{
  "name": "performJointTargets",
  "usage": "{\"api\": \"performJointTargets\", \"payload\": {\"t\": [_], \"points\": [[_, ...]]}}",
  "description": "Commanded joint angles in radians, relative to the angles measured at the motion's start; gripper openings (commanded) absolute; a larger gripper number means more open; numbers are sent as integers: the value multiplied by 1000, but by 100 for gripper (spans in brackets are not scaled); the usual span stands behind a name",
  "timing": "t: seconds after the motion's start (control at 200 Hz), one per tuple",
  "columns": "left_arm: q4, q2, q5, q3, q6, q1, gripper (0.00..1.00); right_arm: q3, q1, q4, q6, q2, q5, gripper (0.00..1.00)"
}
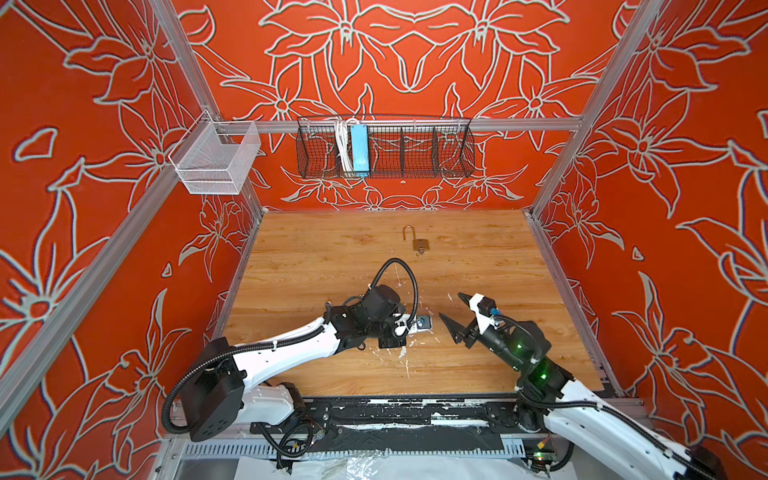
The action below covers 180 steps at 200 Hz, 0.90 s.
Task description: Unlock with the key
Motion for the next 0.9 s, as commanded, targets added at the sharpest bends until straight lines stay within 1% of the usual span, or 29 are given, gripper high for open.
{"api": "performJointTargets", "payload": {"t": [0.0, 0.055, 0.22, 0.38, 0.51, 0.606, 0.681, 0.751, 0.796, 0.856, 0.896], "points": [[-58, -14, 91, 21, 4, -2, 0, 13, -5, -16, -61, 10, -78, 81], [-65, -21, 116, 27, -2, -3, 0, 26, -5, -22, -66, 38, -111, 81], [-41, -34, 85, 21, -28, -2, 0, 92, -5, -57, -85, 168, -288, 79], [-27, -37, 99, 15, -33, -2, 0, 134, -4, -64, -86, 273, -380, 74], [-25, -40, 106, 13, -31, -2, 0, 149, -4, -63, -82, 313, -406, 70], [-14, -47, 100, 6, -33, -2, 0, 167, -3, -81, -85, 341, -429, 63], [-13, -51, 98, 5, -33, -2, 0, 175, -4, -80, -83, 357, -447, 61], [-7, -56, 90, 0, -34, -2, 0, 182, -4, -88, -84, 370, -455, 57], [-3, -58, 80, -3, -34, -2, 0, 186, -4, -92, -84, 376, -461, 52], [4, -62, 72, -8, -36, -3, 0, 188, -4, -93, -83, 382, -463, 39], [6, -63, 73, -10, -37, -2, 0, 188, -4, -89, -79, 388, -469, 37]]}}
